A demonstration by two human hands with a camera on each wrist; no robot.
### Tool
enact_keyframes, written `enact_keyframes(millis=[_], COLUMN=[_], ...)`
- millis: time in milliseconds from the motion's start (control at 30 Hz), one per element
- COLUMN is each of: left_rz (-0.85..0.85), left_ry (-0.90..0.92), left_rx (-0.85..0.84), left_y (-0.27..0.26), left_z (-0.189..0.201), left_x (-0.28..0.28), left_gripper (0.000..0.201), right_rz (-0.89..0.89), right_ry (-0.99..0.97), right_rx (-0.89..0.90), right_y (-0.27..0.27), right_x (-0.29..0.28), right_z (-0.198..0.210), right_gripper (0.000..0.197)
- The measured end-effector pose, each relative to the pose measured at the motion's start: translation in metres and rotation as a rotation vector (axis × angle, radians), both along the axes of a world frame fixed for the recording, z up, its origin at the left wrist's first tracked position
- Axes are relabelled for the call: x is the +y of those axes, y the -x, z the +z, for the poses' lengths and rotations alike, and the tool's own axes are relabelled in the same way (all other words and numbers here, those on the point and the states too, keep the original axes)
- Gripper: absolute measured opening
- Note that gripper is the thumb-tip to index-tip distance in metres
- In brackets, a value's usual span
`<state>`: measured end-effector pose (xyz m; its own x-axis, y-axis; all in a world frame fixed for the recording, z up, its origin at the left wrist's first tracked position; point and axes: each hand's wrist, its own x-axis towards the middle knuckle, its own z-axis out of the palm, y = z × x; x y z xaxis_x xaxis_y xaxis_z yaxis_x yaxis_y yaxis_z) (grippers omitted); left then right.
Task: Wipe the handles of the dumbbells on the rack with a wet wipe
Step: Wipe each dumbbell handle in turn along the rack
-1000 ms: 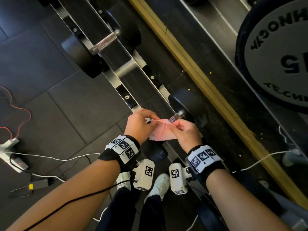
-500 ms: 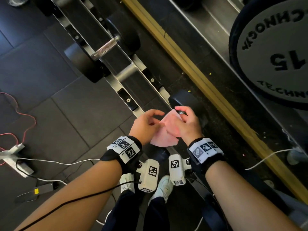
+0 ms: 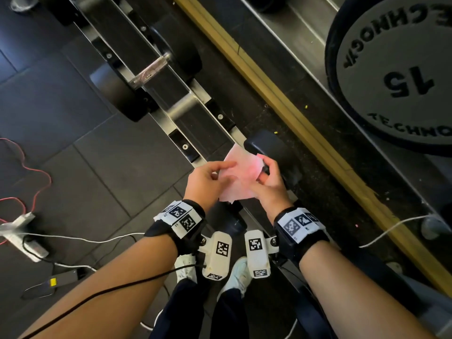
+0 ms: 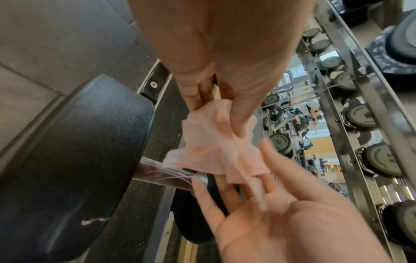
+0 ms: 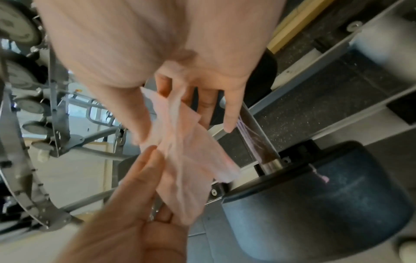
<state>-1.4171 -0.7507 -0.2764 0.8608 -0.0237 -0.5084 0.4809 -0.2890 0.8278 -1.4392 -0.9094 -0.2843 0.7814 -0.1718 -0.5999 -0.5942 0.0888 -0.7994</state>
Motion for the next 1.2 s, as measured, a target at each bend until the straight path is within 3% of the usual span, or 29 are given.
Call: enact_keyframes(millis=[67, 133, 233, 367, 467, 567, 700, 800, 867, 1000, 1100, 1200], left_rz=[-0.068, -0.127, -0.177, -0.226, -0.224, -0.271, -0.258, -0.247, -0.202, -0.129, -0.149, -0.155], left_ry=[-0.061, -0.165, -0.284, -0.392, -0.384, -0.365, -0.307, -0.297, -0.293, -0.340, -0.346, -0.341], left_rx=[0.008, -0.026, -0.103, -0.171, -0.256, -0.260, -0.153, -0.080, -0.053, -0.062, -0.022, 0.023], left_y=[0.000, -0.001, -0.002, -0.002, 0.003, 0.006, 0.011, 0.020, 0.022, 0.020, 0.026, 0.033], left_z=[0.002, 0.002, 0.000, -0.005, -0.009, -0.011, -0.015, -0.023, -0.030, -0.040, -0.042, -0.047], left_x=[0.002, 0.002, 0.000, 0.001, 0.007, 0.011, 0.016, 0.018, 0.017, 0.020, 0.028, 0.034], left_gripper=[0.036, 0.037, 0.032, 0.014, 0.010, 0.011, 0.012, 0.006, 0.016, 0.056, 0.071, 0.075], right_rz=[-0.109, -0.112, 0.064, 0.310, 0.490, 0.506, 0.520, 0.545, 0.594, 0.581, 0.525, 0.663], right_ry=[0.004, 0.082, 0.132, 0.124, 0.340, 0.471, 0.471, 0.389, 0.340, 0.370, 0.570, 0.725], right_rx=[0.003, -0.023, -0.129, -0.152, -0.144, -0.202, -0.235, -0.171, -0.123, -0.084, -0.252, -0.415], right_y=[-0.003, -0.007, -0.007, -0.004, 0.001, 0.005, 0.007, 0.007, 0.005, -0.007, -0.025, -0.035], right_x=[0.001, -0.002, -0.008, -0.011, -0.013, -0.015, -0.018, -0.017, -0.017, -0.024, -0.029, -0.027], right_z=[0.005, 0.009, 0.012, 0.013, 0.011, 0.007, -0.004, -0.008, -0.014, -0.029, -0.037, -0.053], right_gripper=[0.050, 0.051, 0.067, 0.051, 0.047, 0.023, 0.016, 0.025, 0.037, 0.031, 0.034, 0.037])
